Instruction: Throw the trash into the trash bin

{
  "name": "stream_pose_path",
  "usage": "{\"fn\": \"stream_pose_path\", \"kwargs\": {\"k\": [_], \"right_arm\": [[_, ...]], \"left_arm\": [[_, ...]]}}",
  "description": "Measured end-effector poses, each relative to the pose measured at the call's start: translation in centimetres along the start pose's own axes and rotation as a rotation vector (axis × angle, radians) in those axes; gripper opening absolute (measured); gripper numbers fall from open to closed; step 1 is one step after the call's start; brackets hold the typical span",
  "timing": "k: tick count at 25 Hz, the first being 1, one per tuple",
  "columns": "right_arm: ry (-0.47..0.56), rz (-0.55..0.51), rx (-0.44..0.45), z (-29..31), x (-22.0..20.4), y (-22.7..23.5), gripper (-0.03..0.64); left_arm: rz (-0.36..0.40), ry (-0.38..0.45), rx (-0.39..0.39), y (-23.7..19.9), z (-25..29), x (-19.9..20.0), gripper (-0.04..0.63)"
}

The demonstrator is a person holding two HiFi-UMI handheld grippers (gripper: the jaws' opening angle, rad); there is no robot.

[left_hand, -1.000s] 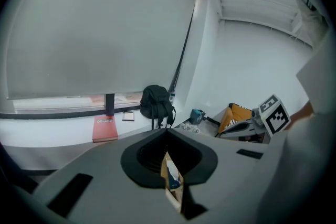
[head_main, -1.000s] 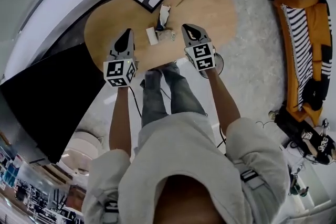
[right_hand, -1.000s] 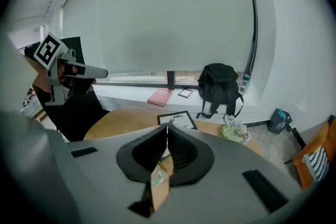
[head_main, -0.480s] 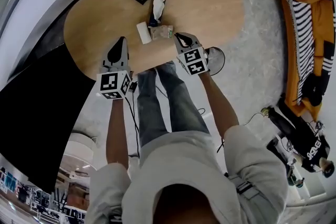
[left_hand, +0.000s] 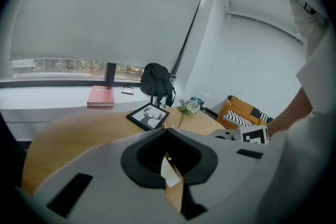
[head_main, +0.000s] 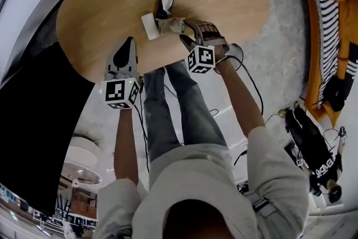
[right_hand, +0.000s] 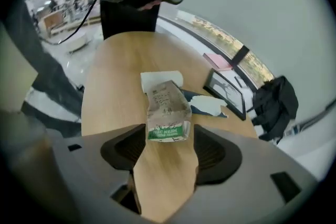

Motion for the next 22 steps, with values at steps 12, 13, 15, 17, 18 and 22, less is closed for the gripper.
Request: {"fn": "stream_pose_path", "kwargs": {"k": [12,13,15,17,18,22], "right_arm": [[-0.140,-0.216,0.022,3.1,-0.5,-0.2,0.324],[-0.144,-0.220,0.023,3.3,-0.5,-0.1,0.324],[-0.130,-0.189,0.026,3.2,-0.6,0.1,0.325],[-0.102,-0.146,0.027,2.8,-0.8,0.2,0.325],[-0.089,-0.128,0.025,2.6,-0.8,0.1,0.325],[-0.024,-0.001,0.013,1.4,-1.0,-0.1,0.325]], "left_arm": [[-0.014,-0.013,0.002,0.0,0.1,-0.3,0.017],[-0.013,-0.015,0.003,0.0,0.1,-0.3,0.017],[-0.010,-0.016,0.003,0.1,0.0,-0.3,0.017],[-0.007,-0.015,0.002,0.1,-0.1,-0.2,0.017],[-0.006,-0.015,0.001,0.0,-0.1,-0.2,0.017],[0.001,-0.020,-0.010,0.5,0.1,-0.2,0.017]]}}
Point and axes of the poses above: the fingertips, and each gripper's own axes: z forward along the fingers, y to its right, x out of its top, the point moved 2 cm from there along -z, backward along the fingers, and after that the axes turned 14 degrees about x, right-handed, at the moved point
